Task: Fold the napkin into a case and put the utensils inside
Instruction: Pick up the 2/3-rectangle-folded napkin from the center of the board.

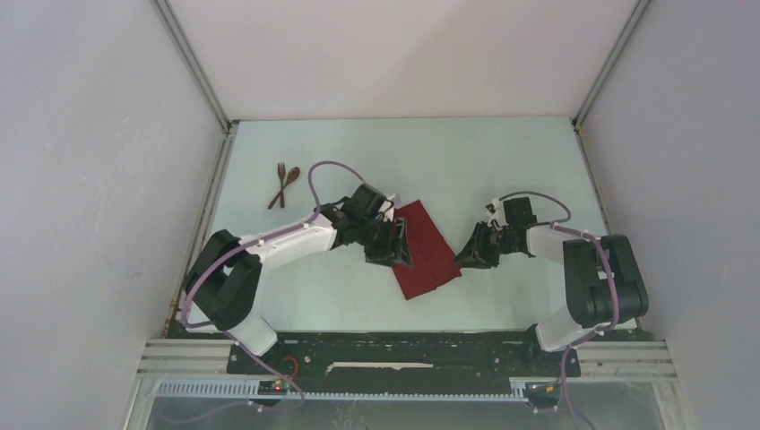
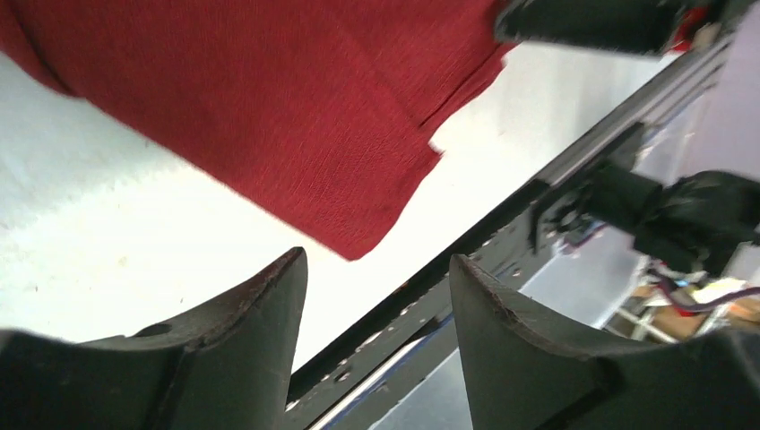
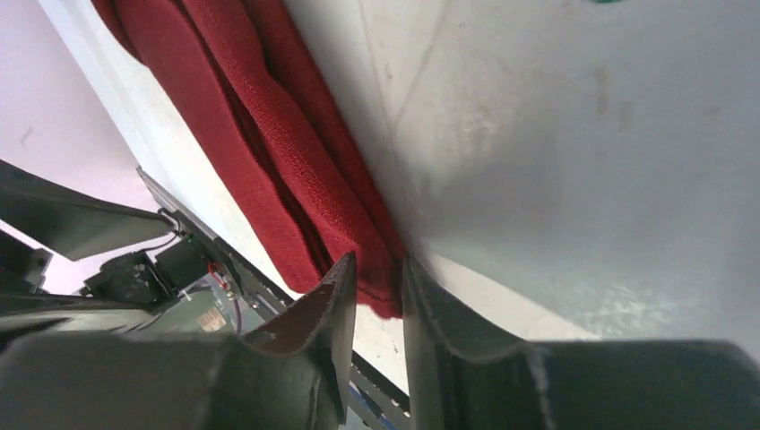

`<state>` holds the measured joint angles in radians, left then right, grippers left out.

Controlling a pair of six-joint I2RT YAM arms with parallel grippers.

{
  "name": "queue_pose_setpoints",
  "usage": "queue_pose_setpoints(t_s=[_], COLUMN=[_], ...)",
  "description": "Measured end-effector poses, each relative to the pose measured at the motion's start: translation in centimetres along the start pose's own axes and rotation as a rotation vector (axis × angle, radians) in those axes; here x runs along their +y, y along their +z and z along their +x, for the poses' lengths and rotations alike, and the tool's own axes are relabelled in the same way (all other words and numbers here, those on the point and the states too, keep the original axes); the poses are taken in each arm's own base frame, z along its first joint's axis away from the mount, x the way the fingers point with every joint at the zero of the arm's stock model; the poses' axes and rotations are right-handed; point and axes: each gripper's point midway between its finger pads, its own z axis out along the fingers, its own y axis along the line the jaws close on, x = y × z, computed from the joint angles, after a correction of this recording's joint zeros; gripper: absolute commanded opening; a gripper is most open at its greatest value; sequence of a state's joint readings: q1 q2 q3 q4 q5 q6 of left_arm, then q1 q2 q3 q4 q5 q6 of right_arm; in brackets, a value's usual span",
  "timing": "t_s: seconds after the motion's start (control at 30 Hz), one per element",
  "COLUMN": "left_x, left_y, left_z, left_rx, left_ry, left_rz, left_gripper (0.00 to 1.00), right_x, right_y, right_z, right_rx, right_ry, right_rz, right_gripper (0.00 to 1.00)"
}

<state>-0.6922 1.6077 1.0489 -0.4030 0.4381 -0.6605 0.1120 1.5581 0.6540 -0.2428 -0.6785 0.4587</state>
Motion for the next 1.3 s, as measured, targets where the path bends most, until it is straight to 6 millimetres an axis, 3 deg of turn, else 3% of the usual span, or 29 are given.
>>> queue_pose_setpoints(t_s=[0.13,0.2,0.27,0.3,0.33,0.37,0.43,0.53,0.6,0.73,0.83,0.97,1.1,1.3], left_x=[0.9,1.1,1.0,0.9,0.4,0.2,-0.7,-2.0,-3.3,-6.1,-7.7,-7.5,-5.4,-4.2], left_y=[0.0,-0.5,-1.2,-1.4,-1.6,-1.8,-1.6,-0.9,-0.1,2.8,5.6,8.6,8.9,8.9], left_z=[2.6,2.9,3.0,3.0,3.1,3.1,4.2,5.4,5.6,5.7,6.2,7.3,8.8,9.2], left_rx=[0.018,-0.004,-0.041,-0.054,-0.073,-0.095,-0.09,-0.077,-0.071,-0.056,-0.015,0.037,0.098,0.124], left_ry=[0.067,0.09,0.123,0.137,0.162,0.181,0.226,0.287,0.312,0.34,0.359,0.359,0.34,0.31], left_rz=[-0.076,-0.101,-0.128,-0.133,-0.143,-0.154,-0.161,-0.209,-0.246,-0.31,-0.399,-0.516,-0.63,-0.704], left_gripper=[0.63,0.65,0.67,0.69,0.7,0.7,0.71,0.77,0.75,0.72,0.71,0.71,0.67,0.67], right_x=[0.6,0.8,1.7,2.3,2.9,3.5,4.5,4.8,3.7,-2.0,-5.1,-6.2,-6.2,-6.0], right_y=[1.2,2.0,2.8,3.0,3.1,3.1,2.3,-0.1,-2.1,-6.5,-8.4,-9.1,-9.2,-9.2], right_z=[1.5,3.2,5.7,6.9,8.1,9.2,10.3,7.9,5.1,0.2,-0.4,0.0,0.1,0.1], right_rx=[0.023,0.05,0.085,0.101,0.118,0.131,0.133,-0.004,-0.129,-0.383,-0.457,-0.463,-0.461,-0.456], right_ry=[-0.011,0.0,-0.003,-0.008,-0.016,-0.014,-0.017,-0.005,0.04,0.223,0.316,0.348,0.336,0.317], right_rz=[-0.028,-0.035,-0.057,-0.07,-0.083,-0.094,-0.115,-0.11,-0.076,0.083,0.175,0.208,0.204,0.196], right_gripper=[0.08,0.06,0.2,0.33,0.56,0.7,0.79,0.82,0.83,0.83,0.82,0.82,0.81,0.81])
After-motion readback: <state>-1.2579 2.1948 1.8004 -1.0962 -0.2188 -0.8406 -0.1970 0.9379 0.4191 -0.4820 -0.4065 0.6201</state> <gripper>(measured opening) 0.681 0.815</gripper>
